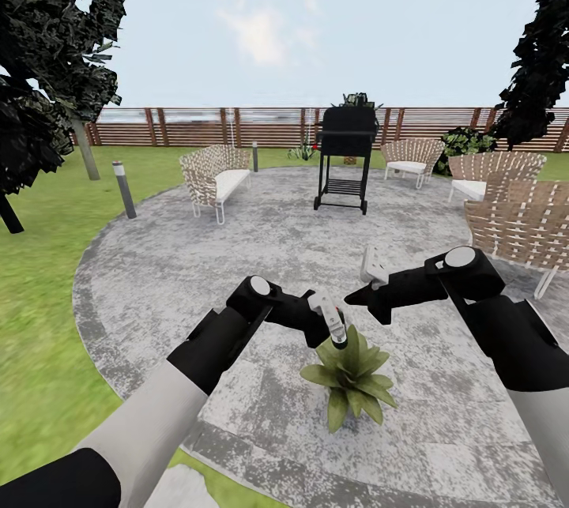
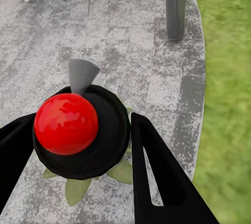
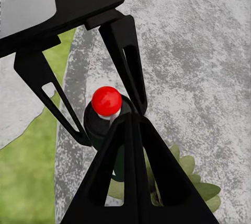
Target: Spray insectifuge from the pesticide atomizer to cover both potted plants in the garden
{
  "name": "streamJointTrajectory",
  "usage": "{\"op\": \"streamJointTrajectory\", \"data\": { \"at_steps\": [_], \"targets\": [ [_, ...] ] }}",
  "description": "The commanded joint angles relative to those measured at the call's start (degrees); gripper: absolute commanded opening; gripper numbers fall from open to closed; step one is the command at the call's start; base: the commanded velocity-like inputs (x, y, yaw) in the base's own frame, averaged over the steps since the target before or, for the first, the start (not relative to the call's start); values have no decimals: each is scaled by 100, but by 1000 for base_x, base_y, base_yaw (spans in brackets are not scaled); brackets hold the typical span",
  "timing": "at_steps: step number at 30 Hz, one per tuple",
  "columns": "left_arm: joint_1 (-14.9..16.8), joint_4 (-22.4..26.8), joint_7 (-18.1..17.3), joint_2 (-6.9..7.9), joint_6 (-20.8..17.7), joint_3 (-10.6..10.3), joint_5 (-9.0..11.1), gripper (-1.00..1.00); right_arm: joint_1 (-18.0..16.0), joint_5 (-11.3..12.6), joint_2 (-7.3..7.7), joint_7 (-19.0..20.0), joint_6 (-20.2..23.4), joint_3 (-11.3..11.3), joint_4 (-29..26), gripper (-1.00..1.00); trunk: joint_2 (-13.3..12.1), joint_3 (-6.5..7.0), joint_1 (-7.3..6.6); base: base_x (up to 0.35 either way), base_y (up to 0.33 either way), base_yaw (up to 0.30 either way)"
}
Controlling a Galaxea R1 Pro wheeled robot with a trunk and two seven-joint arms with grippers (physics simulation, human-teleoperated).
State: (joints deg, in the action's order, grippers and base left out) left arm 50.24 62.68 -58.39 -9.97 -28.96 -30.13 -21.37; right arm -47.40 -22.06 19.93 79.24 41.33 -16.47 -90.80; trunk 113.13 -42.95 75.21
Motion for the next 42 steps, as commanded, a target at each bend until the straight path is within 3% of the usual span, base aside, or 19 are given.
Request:
{"op": "streamJointTrajectory", "data": {
  "at_steps": [1, 12, 39, 42],
  "targets": [
    [4, 8, -29, -2, -49, 5, -25, -100, -10, -35, 1, 33, 51, -5, -8, -100, 3, -6, -1, 0, 0, 0],
    [-3, 7, 160, -2, -41, 1, 0, -100, -17, -35, -6, 39, 51, -5, -14, -100, 3, -6, -1, 0, 0, 0],
    [-14, 15, 161, -2, -4, -19, 12, -100, -24, -31, -49, 39, 51, -5, -16, -100, 3, -6, -1, 0, 0, 0],
    [-14, 16, 163, -2, 6, -19, 123, -100, -24, -34, -74, 39, 51, -5, -16, -100, 3, -6, -1, 0, 0, 0]
  ]
}}
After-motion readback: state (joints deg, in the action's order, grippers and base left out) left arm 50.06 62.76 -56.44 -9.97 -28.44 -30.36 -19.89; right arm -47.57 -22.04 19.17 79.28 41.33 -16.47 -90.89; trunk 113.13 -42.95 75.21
